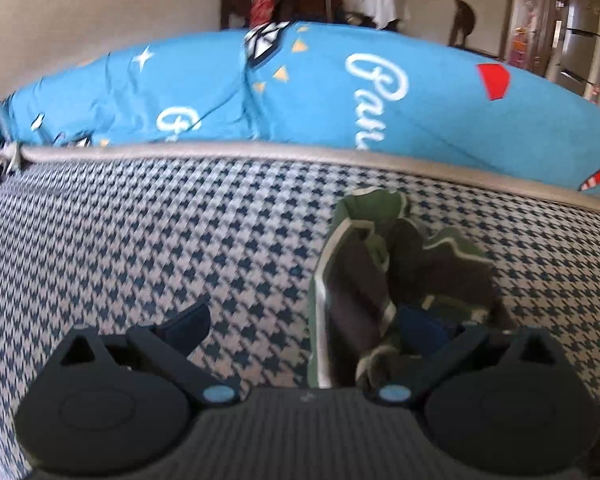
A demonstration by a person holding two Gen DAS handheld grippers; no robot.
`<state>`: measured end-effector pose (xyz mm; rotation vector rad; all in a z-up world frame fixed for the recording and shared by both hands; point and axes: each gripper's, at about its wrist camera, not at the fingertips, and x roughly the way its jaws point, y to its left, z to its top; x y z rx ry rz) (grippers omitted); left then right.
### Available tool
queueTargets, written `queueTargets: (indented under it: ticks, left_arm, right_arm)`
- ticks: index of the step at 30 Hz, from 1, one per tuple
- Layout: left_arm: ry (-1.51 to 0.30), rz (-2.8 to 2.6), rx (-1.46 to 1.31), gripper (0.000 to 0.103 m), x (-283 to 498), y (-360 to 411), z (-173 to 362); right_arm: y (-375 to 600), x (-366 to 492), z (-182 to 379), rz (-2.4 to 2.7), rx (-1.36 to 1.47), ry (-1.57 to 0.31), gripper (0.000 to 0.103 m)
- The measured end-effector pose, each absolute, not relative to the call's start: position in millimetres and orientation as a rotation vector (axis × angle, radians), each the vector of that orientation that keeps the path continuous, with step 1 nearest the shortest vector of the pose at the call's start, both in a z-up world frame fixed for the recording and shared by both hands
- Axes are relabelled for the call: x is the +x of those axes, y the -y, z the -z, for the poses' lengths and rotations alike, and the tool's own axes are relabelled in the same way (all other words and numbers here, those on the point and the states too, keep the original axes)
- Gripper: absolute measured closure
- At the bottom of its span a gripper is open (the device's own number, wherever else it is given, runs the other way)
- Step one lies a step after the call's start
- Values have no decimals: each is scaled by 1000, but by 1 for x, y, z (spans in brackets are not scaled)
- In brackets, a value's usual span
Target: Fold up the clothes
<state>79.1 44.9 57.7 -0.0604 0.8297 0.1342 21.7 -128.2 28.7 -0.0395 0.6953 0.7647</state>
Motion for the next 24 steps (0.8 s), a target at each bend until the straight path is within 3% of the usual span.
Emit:
queueTargets:
  ticks: [14,20,24]
  left_arm:
    - [-903,-279,-76,0,82,-74,-46]
    - [-851,-222,-156,0,75,-79,-56]
    - [-826,-166,-170,0,72,-75,-60]
  right_arm:
    - [160,16,-48,-681,-5,-673,76]
    - [175,33,-39,-586,82,-730,70]
    - [176,40,-39,-585,128,-739,60]
